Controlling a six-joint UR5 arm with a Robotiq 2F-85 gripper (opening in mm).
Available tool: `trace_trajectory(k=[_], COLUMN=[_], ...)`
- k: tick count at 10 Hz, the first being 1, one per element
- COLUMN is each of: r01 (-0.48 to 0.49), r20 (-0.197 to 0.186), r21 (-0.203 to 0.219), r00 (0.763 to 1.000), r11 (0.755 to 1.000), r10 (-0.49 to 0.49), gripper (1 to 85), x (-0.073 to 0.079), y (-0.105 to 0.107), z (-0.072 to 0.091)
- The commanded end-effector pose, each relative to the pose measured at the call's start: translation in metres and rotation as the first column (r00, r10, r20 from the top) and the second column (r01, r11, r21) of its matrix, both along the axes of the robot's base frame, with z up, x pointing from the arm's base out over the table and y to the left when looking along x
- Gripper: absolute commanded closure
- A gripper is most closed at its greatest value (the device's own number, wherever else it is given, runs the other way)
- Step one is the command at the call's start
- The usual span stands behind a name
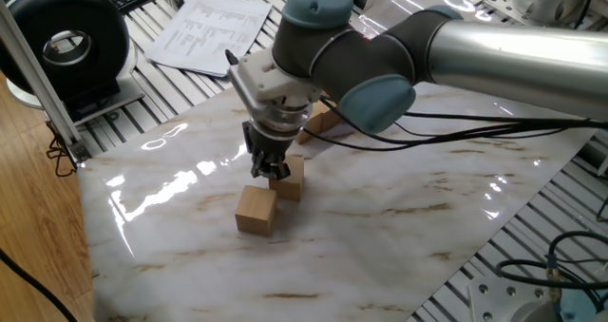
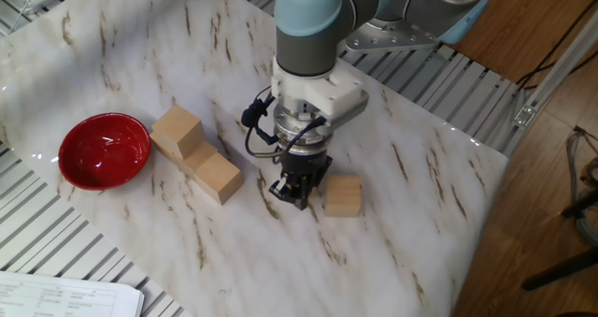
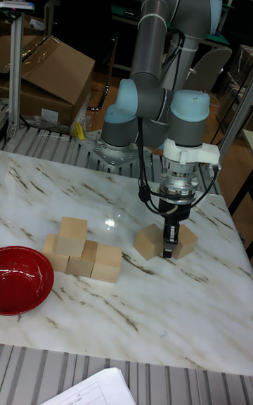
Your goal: Stack the blocks into a pyramid shape
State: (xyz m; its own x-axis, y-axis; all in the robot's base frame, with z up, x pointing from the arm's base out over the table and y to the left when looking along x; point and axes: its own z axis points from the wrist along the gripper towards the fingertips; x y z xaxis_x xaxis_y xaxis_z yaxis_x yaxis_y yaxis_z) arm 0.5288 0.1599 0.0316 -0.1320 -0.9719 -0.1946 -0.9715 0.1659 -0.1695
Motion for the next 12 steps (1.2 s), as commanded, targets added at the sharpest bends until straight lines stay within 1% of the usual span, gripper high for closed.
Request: trace_trajectory(k=[1,2,3,4,5,6,7,8,9,10,11,12], r01=[0.003,0.029,0.11,0.127,0.154,0.187,0.25,0.347,0.45,0.551,0.65,0.698], r20=[0.017,0.036,0.06,0.068,0.061,0.054,0.043,0.055,0.063,0.049,0.038,0.001], r21=[-0.007,-0.051,-0.17,-0.245,-0.207,-0.155,-0.121,-0.105,-0.098,-0.054,-0.021,0.013], r00=[1.0,0.999,0.993,0.991,0.988,0.982,0.968,0.938,0.893,0.835,0.76,0.716], r11=[1.0,0.998,0.979,0.961,0.966,0.97,0.961,0.932,0.888,0.833,0.76,0.716], r10=[-0.003,-0.027,-0.101,-0.114,-0.144,-0.181,-0.246,-0.343,-0.446,-0.549,-0.649,-0.698], gripper=[84.7,84.7,84.7,84.7,84.7,84.7,84.7,84.7,84.7,83.7,80.3,80.3], x=[0.007,0.011,0.015,0.017,0.018,0.021,0.022,0.027,0.03,0.033,0.035,0.034], y=[-0.001,-0.013,-0.05,-0.068,-0.056,-0.043,-0.037,-0.037,-0.042,-0.038,-0.038,-0.029], z=[0.007,0.009,0.018,0.033,0.044,0.048,0.049,0.052,0.055,0.054,0.053,0.052])
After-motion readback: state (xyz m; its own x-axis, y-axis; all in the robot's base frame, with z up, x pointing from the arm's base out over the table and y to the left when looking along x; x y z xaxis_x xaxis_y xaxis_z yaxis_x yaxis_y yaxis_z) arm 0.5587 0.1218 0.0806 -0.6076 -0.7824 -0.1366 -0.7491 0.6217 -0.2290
